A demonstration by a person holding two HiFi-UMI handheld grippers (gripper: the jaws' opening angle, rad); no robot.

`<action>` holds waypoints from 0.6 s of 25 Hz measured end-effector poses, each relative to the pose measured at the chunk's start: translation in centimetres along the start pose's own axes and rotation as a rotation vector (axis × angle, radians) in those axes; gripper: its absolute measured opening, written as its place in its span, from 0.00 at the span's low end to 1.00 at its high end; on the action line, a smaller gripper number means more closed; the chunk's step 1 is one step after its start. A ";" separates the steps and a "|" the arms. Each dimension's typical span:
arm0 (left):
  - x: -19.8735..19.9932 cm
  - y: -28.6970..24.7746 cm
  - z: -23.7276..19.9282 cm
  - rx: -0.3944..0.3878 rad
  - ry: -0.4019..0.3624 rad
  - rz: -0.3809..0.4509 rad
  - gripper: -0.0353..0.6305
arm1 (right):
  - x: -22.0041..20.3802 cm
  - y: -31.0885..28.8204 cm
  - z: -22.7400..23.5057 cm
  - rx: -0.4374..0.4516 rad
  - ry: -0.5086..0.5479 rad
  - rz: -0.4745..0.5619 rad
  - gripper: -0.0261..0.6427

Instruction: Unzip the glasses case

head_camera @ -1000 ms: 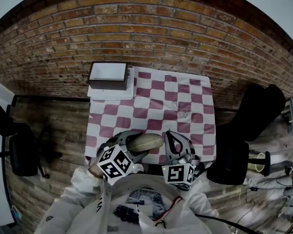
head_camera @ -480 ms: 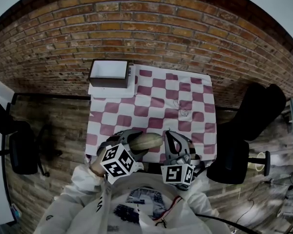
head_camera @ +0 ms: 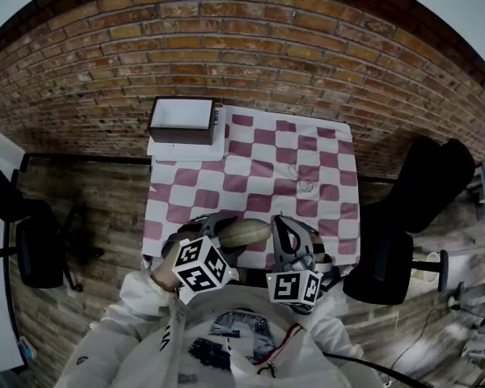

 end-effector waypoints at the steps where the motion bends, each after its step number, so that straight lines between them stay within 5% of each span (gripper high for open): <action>1: 0.0 0.0 0.0 0.001 -0.003 -0.006 0.49 | 0.0 0.0 0.0 0.000 0.004 -0.002 0.06; 15: 0.4 -1.3 0.4 0.023 0.002 -0.112 0.49 | -0.5 -0.3 -0.8 -0.013 0.153 -0.052 0.06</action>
Point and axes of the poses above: the fingertips, and each gripper's own axes: y backward along the fingers, z to its right, x out of its top, the point moved 10 cm from there along y, backward along the fingers, and after that the axes turned 4 degrees about y, right-handed, at the moved point
